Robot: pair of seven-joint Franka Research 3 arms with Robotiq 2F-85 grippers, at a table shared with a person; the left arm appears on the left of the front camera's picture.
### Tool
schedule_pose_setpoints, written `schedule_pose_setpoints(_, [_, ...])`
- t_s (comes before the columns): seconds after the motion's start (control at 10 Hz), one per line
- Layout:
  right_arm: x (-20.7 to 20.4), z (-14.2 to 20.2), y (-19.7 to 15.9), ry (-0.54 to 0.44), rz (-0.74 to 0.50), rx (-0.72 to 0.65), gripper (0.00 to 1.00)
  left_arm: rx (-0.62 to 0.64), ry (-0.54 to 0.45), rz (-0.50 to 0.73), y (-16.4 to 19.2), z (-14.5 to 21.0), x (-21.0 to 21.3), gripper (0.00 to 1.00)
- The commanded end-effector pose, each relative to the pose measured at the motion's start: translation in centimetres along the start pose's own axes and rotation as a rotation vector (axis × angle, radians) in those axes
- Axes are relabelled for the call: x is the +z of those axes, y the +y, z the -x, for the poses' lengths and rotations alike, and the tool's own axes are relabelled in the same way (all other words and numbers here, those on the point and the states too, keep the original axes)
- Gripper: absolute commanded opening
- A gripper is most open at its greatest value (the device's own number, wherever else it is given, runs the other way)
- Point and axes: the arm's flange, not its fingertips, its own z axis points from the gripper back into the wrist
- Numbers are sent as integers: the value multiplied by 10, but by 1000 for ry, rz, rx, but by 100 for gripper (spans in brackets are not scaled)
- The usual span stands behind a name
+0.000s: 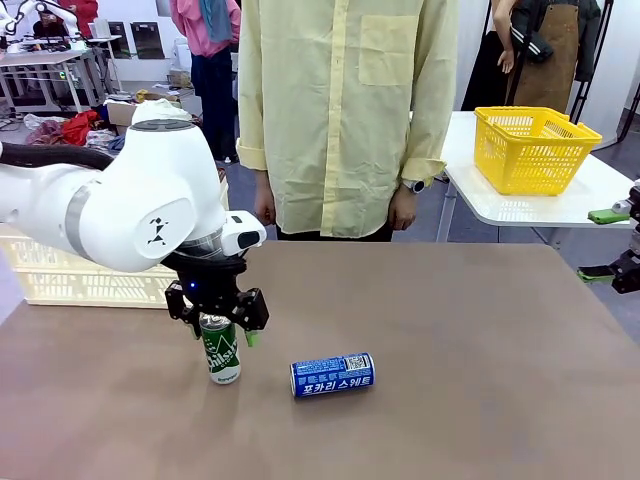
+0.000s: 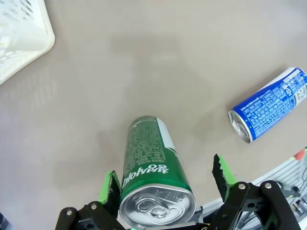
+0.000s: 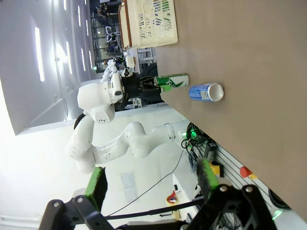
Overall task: Place the drinks into the Shopping basket.
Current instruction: Pick up one drink and place it into the Shopping basket.
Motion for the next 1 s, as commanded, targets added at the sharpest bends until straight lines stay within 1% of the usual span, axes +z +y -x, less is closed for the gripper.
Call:
schedule_pose_setpoints(0.0, [3,0,3,14,11,-1,100,15,1,-27,1,-6,-1,100])
schedule_pose_setpoints(0.1, [3,0,3,14,11,-1,100,1,3,-47,2,-5,0,40])
schedule_pose_setpoints(0.2, [3,0,3,14,11,-1,100,4,7,-47,2,-5,0,0])
schedule_pose_setpoints(0.7, [3,0,3,14,11,-1,100,25,21,-59,2,-4,6,0])
schedule_pose_setpoints(0.8, [3,0,3,14,11,-1,100,38,13,-53,6,-3,13,0])
schedule_pose_setpoints(0.9, [3,0,3,14,11,-1,100,40,6,-36,14,-4,31,0])
